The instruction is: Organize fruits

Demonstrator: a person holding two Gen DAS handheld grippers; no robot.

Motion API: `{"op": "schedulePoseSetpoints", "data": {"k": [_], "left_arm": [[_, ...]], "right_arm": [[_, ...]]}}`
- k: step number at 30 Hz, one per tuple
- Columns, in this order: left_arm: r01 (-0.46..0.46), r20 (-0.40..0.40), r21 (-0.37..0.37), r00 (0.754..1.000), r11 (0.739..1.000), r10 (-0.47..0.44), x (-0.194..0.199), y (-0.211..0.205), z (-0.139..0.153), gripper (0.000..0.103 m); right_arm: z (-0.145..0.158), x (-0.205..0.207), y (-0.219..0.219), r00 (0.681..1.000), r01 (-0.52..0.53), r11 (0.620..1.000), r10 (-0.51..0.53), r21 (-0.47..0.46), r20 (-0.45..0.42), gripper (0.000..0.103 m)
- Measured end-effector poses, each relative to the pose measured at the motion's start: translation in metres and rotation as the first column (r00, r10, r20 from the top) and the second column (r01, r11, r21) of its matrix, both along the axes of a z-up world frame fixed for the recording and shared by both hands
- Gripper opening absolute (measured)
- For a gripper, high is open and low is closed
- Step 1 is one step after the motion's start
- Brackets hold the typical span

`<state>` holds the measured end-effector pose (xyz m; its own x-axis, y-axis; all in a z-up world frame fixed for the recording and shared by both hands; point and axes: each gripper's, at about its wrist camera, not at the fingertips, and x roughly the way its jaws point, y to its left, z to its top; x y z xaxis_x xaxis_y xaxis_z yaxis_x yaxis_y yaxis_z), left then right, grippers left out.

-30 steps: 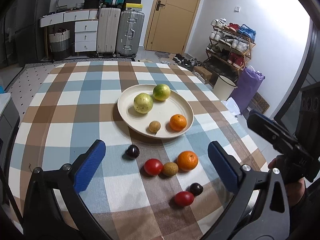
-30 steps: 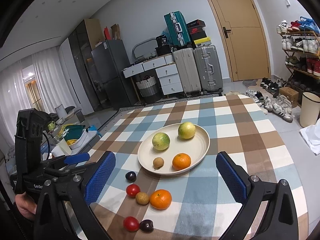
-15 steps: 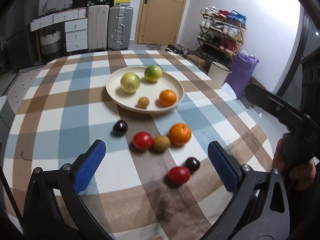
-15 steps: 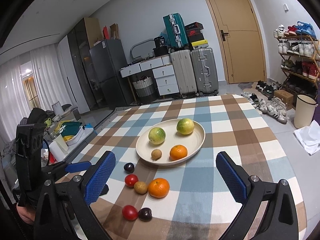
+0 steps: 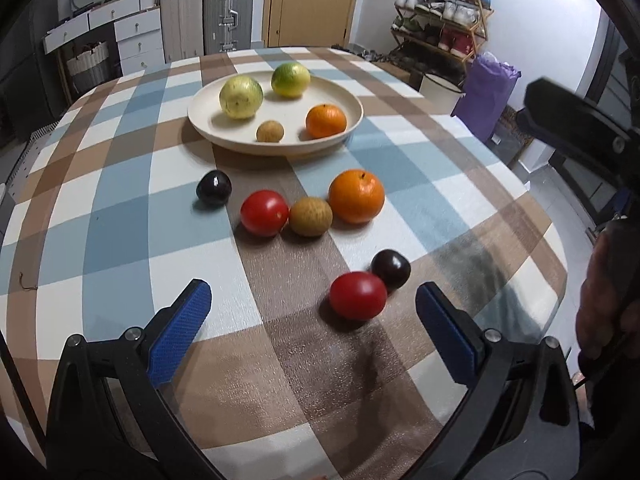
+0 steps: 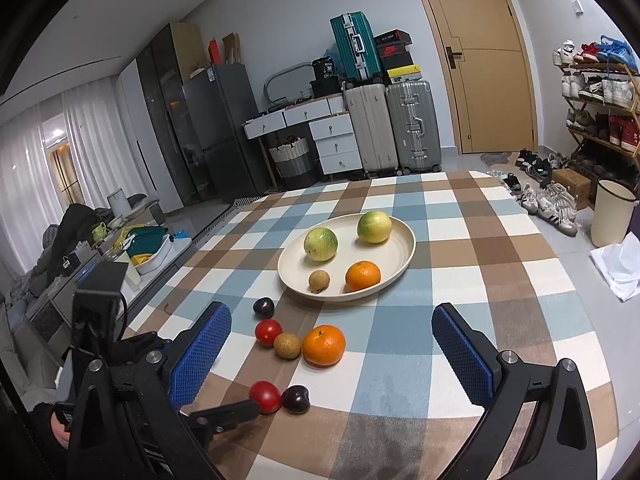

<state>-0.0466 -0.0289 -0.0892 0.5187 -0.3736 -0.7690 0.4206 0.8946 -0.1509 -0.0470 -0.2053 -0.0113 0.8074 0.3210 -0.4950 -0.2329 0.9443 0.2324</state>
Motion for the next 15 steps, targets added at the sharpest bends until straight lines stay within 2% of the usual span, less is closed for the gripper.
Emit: {"op": "schedulePoseSetpoints", "data": {"k": [8, 10, 12, 15], "left_arm": [[0.015, -0.016, -0.002, 1.000, 1.000, -0.015, 0.0022, -0.0029, -0.0080, 0.098], [0.030, -0.029, -0.020, 0.999, 0.999, -0.031, 0.0024, -0.0033, -0.0084, 0.089], [0.047, -0.053, -0.036, 0.997, 0.998, -0.049, 0.0035, -0.0046, -0.0100, 0.075], [0.068, -0.063, -0.054, 0.995, 0.996, -0.071, 0.0022, -0.0066, -0.0115, 0.063]], "right_arm": [[-0.0048, -0.0026, -0.0030, 1.000, 0.007, 1.000, -0.007, 0.005, -0.015, 0.102], [-0.0054, -0.0028, -0.0035, 1.000, 0.008, 1.000, -0.008, 0.005, -0.018, 0.102], [-0.0060, -0.0026, -0.0043, 1.000, 0.010, 1.000, -0.010, 0.006, -0.021, 0.102], [-0.0045, -0.0017, -0.0049, 1.000, 0.012, 1.000, -0.011, 0.008, -0.026, 0.102]]}}
